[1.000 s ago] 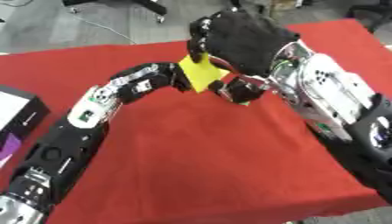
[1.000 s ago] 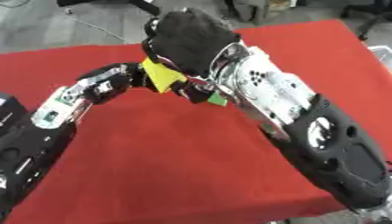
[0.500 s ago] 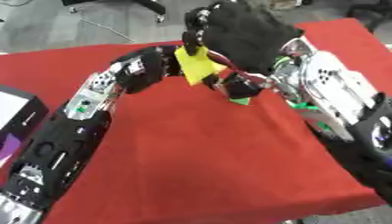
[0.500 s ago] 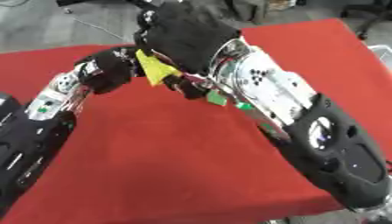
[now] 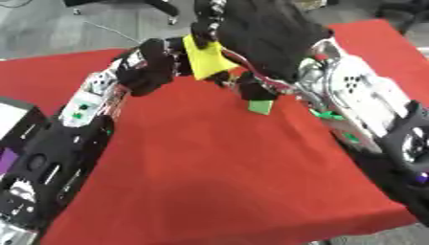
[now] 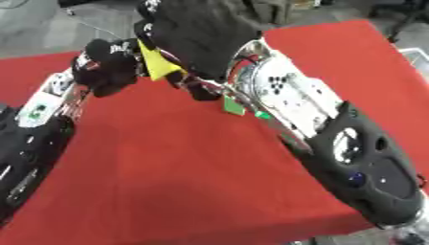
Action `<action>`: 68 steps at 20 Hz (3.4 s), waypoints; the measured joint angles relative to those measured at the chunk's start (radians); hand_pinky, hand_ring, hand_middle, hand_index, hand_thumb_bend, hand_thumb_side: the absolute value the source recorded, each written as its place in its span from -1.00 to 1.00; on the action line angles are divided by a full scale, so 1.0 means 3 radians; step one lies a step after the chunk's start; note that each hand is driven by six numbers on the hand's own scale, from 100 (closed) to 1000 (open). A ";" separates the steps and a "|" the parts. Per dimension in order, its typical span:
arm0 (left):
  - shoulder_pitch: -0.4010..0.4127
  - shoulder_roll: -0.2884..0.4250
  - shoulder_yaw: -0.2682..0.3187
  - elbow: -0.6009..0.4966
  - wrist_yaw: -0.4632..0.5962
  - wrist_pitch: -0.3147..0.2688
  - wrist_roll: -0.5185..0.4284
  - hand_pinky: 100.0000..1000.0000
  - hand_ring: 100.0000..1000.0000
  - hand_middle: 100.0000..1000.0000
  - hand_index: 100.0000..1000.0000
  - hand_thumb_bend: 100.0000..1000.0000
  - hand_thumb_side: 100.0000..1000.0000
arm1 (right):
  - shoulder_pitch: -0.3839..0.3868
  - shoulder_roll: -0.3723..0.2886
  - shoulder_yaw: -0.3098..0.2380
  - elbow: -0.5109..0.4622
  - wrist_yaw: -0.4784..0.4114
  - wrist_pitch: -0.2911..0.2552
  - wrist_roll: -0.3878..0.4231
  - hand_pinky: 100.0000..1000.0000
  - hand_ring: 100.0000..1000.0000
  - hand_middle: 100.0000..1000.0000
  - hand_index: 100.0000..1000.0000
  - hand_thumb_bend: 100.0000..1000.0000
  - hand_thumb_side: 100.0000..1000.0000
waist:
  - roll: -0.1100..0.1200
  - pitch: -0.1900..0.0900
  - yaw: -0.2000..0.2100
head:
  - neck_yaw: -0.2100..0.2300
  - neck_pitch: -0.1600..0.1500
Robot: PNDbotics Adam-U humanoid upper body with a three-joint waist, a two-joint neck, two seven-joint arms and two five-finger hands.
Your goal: Pick up the objects with one hand, pass them to the other hand, and then place them into the box on the other side of the table.
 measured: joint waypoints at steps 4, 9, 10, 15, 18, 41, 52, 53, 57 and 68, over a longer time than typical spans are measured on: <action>0.0000 0.0000 0.0012 0.0023 -0.0098 -0.0047 0.0001 0.56 0.41 0.33 0.59 0.29 0.56 | 0.0018 0.0000 0.0003 0.0001 0.0001 0.0002 -0.0015 -1.00 0.38 -0.16 -0.01 -0.46 -1.00 | 0.0000 0.0000 0.0000 | 0.0000 0.0000; 0.0000 -0.0012 0.0046 0.0192 -0.0359 -0.0257 0.0039 0.55 0.41 0.33 0.60 0.26 0.56 | 0.0026 0.0000 0.0020 0.0042 0.0006 0.0002 -0.0015 -1.00 0.38 -0.16 -0.01 -0.47 -1.00 | 0.0000 0.0000 -0.0001 | 0.0000 0.0000; 0.0000 -0.0027 0.0047 0.0238 -0.0423 -0.0287 0.0069 0.55 0.41 0.32 0.60 0.26 0.56 | 0.0026 0.0000 0.0020 0.0045 0.0013 0.0002 -0.0015 -1.00 0.38 -0.16 -0.01 -0.47 -1.00 | 0.0000 0.0000 -0.0001 | 0.0001 0.0000; 0.0000 -0.0062 0.0112 0.0497 -0.0687 -0.0441 0.0223 0.55 0.40 0.31 0.60 0.27 0.55 | 0.0025 0.0000 0.0019 0.0046 0.0018 0.0001 -0.0014 -1.00 0.38 -0.16 -0.01 -0.48 -1.00 | 0.0000 0.0000 -0.0001 | 0.0003 0.0000; 0.0000 -0.0065 0.0171 0.0648 -0.0814 -0.0520 0.0302 0.55 0.40 0.31 0.60 0.28 0.55 | 0.0025 0.0000 0.0019 0.0047 0.0018 -0.0002 -0.0011 -1.00 0.38 -0.16 -0.01 -0.48 -1.00 | 0.0000 0.0000 -0.0001 | 0.0005 0.0000; -0.0049 -0.0213 0.0308 0.0344 -0.0416 -0.0247 0.0041 0.56 0.42 0.32 0.58 0.32 0.53 | 0.0022 0.0001 0.0019 0.0055 -0.0058 0.0019 -0.0104 -1.00 0.34 -0.19 -0.04 -0.56 -1.00 | -0.0023 0.0001 -0.0021 | 0.0030 0.0000; -0.0046 -0.0213 0.0280 0.0075 -0.0036 0.0315 -0.0019 0.53 0.28 0.14 0.46 0.05 0.23 | -0.0006 0.0032 0.0019 0.0000 -0.0061 0.0042 -0.0140 -1.00 0.33 -0.19 -0.04 -0.58 -1.00 | -0.0022 0.0003 -0.0035 | 0.0038 0.0000; -0.0044 -0.0213 0.0274 0.0044 -0.0020 0.0354 -0.0018 0.52 0.22 0.07 0.41 -0.01 0.11 | -0.0007 0.0033 0.0019 -0.0007 -0.0061 0.0043 -0.0143 -1.00 0.33 -0.19 -0.04 -0.58 -1.00 | -0.0021 0.0003 -0.0036 | 0.0039 0.0000; -0.0038 -0.0213 0.0264 -0.0012 0.0019 0.0448 -0.0012 0.49 0.09 -0.09 0.30 -0.15 -0.16 | -0.0008 0.0039 0.0020 -0.0028 -0.0066 0.0044 -0.0145 -1.00 0.33 -0.19 -0.04 -0.58 -1.00 | -0.0016 0.0003 -0.0040 | 0.0039 0.0000; -0.0037 -0.0213 0.0249 -0.0041 0.0130 0.0611 -0.0011 0.38 -0.37 -0.75 -0.30 -1.00 -0.64 | -0.0007 0.0054 0.0028 -0.0037 -0.0076 0.0055 -0.0149 -1.00 0.33 -0.18 -0.04 -0.58 -1.00 | -0.0013 0.0003 -0.0040 | 0.0039 0.0000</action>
